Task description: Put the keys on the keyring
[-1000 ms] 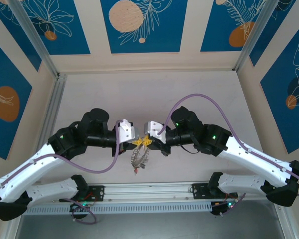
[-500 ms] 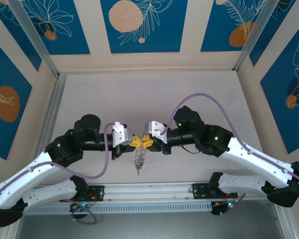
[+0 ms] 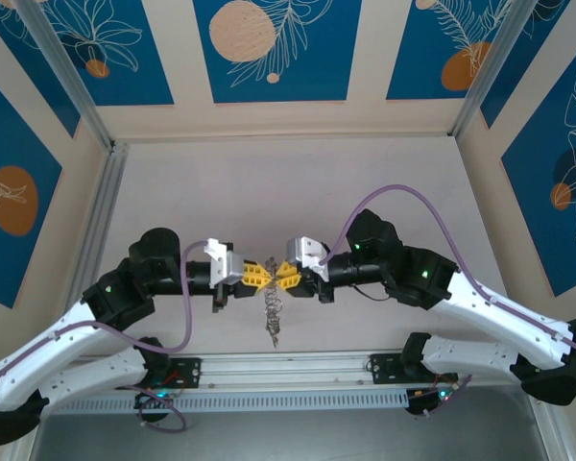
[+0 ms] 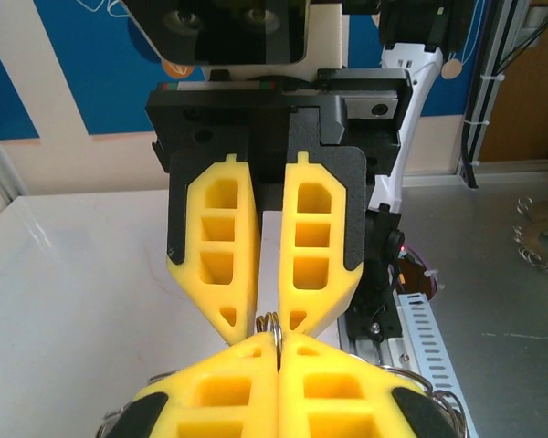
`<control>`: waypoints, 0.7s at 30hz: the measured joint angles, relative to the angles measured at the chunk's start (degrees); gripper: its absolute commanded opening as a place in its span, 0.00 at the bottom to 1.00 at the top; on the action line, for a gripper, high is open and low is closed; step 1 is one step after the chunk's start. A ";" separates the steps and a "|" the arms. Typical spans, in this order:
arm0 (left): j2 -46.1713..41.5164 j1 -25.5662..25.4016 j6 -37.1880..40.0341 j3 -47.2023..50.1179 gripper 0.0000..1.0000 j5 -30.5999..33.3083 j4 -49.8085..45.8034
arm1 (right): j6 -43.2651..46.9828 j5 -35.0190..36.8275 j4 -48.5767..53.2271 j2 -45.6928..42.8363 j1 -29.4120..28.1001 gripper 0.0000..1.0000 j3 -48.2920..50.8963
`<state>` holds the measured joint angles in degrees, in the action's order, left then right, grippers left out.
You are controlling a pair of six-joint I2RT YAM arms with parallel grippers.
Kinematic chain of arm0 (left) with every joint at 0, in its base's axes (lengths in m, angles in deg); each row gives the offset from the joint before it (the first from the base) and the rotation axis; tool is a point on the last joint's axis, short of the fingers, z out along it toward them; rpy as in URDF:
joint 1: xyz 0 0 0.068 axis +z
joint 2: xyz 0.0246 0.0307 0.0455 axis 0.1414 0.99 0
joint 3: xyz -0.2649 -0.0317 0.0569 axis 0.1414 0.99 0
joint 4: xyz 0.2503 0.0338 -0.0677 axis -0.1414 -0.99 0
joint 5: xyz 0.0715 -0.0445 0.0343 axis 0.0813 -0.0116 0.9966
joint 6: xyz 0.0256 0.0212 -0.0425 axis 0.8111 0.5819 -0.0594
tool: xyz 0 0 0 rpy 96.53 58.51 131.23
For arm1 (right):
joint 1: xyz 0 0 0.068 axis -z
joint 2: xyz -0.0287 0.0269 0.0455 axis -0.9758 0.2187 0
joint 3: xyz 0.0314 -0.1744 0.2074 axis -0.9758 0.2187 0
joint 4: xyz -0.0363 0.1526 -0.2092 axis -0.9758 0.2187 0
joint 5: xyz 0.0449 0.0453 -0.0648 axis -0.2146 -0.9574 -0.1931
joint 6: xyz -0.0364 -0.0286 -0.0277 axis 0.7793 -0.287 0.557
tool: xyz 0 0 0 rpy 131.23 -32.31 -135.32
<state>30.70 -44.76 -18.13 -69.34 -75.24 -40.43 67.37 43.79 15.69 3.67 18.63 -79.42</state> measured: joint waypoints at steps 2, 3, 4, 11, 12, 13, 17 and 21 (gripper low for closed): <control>-0.20 0.13 -0.66 0.39 0.00 -0.76 1.09 | -0.17 0.02 -0.13 -0.15 0.00 0.16 0.39; -0.37 0.15 -1.03 0.70 0.00 -1.20 1.90 | -0.31 0.00 -0.15 -0.17 0.02 0.16 0.48; -0.52 0.15 -1.36 0.98 0.00 -1.51 2.67 | -0.39 -0.17 -0.26 -0.17 0.02 0.17 0.50; -1.75 0.37 -6.47 6.05 0.00 -4.35 13.16 | -0.42 -1.16 -1.46 -0.17 0.04 0.16 0.96; -1.73 0.39 -7.15 6.82 0.00 -4.74 14.64 | -0.44 -1.36 -1.66 -0.20 0.04 0.16 1.22; -1.73 0.44 -7.78 7.41 0.00 -5.03 15.80 | -0.44 -1.53 -1.66 -0.20 0.07 0.16 1.36; -1.40 0.52 -10.08 9.01 0.00 -6.25 20.24 | -0.44 -2.40 -1.77 -0.31 0.11 0.15 1.57; -0.61 0.52 -11.72 9.62 0.00 -7.10 24.28 | -0.63 -3.56 -3.21 -1.07 0.33 0.15 2.23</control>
<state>30.09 -44.23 -29.85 -59.72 -82.34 -16.15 66.74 40.23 12.48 2.60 18.95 -77.19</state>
